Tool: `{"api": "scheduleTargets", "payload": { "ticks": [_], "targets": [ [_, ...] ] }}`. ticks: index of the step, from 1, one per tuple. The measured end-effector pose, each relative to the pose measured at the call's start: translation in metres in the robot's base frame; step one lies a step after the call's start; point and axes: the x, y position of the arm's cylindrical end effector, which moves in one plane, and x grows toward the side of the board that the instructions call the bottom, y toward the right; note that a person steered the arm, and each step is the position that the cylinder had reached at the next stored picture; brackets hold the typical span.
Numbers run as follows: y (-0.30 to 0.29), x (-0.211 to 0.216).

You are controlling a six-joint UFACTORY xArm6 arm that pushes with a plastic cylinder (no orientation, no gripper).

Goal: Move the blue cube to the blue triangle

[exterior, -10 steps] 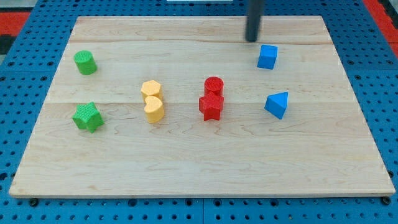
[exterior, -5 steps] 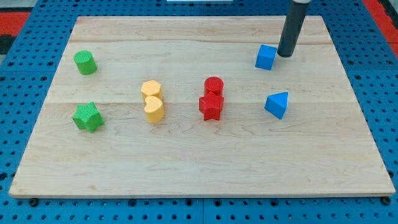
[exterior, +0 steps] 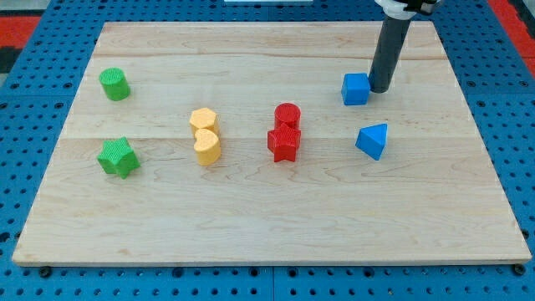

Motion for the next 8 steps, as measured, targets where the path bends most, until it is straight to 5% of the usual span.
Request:
{"api": "scheduleTargets", "payload": {
  "ticks": [2, 8],
  "targets": [
    [-0.025, -0.047],
    [-0.016, 0.057]
  ]
}}
